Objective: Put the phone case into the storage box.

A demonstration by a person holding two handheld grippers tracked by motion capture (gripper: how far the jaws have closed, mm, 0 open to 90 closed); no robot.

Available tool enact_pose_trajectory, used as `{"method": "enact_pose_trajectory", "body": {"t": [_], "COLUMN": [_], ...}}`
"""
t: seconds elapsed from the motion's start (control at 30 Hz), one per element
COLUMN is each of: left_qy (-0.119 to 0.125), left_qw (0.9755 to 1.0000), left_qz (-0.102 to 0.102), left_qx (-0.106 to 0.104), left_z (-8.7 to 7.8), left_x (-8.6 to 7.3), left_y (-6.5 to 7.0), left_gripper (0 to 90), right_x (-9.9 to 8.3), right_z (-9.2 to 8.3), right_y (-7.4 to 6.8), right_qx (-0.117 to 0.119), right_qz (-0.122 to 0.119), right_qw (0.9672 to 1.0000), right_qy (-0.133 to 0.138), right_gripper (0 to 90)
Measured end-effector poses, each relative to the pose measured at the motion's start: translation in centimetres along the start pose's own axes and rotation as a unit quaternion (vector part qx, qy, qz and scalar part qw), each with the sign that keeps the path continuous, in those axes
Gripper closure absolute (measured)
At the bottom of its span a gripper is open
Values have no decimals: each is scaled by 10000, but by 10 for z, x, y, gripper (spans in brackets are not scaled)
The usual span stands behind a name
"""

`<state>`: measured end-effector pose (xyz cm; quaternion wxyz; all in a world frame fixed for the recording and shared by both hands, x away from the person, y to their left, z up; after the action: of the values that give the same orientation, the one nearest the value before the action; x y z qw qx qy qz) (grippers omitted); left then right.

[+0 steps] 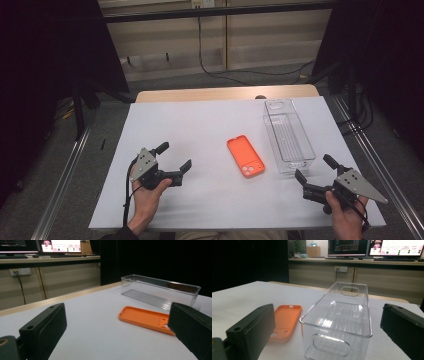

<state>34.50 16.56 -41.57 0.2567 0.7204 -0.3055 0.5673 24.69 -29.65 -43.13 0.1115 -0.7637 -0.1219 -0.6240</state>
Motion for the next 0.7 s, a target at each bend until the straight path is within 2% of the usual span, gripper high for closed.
{"method": "enact_pose_trajectory", "body": {"t": [0.13, 0.17, 0.2, 0.27, 0.53, 0.7], "left_qy": [-37, 4, 25, 50, -1, 7], "left_qw": [9998, 9996, 9994, 9995, 9985, 9981], "left_qz": [-29, -76, -19, 47, 53, 145], "left_qx": [-174, -281, -340, -301, -552, -593], "left_z": [8, 10, 11, 13, 35, 45], "left_x": [2, 3, 4, 5, 6, 7], "left_y": [5, 7, 8, 10, 19, 23], "left_gripper": [20, 18, 15, 6, 15, 13], "right_x": [0, 0, 0, 0, 0, 0], "right_z": [0, 0, 0, 0, -1, -1], "right_y": [0, 0, 0, 0, 0, 0], "right_qx": [-5, -12, -19, -23, -12, -1], "right_qz": [11, 9, 5, 3, -1, 4], "right_qw": [10000, 10000, 10000, 10000, 10000, 10000], "right_qy": [6, 6, 7, 9, 40, 12], "right_gripper": [0, 0, 0, 0, 0, 0]}}
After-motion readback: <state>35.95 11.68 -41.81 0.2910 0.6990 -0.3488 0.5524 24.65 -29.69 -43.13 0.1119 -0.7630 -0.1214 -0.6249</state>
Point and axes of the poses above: each handheld gripper's, and its own axes: z roughly forward along the jaws, x roughly out of its top, y roughly to its right, the point moved 1 cm from there along z, roughly forward along the jaws, and after that the axes turned 5 degrees about -y, right-handed, at the moved point
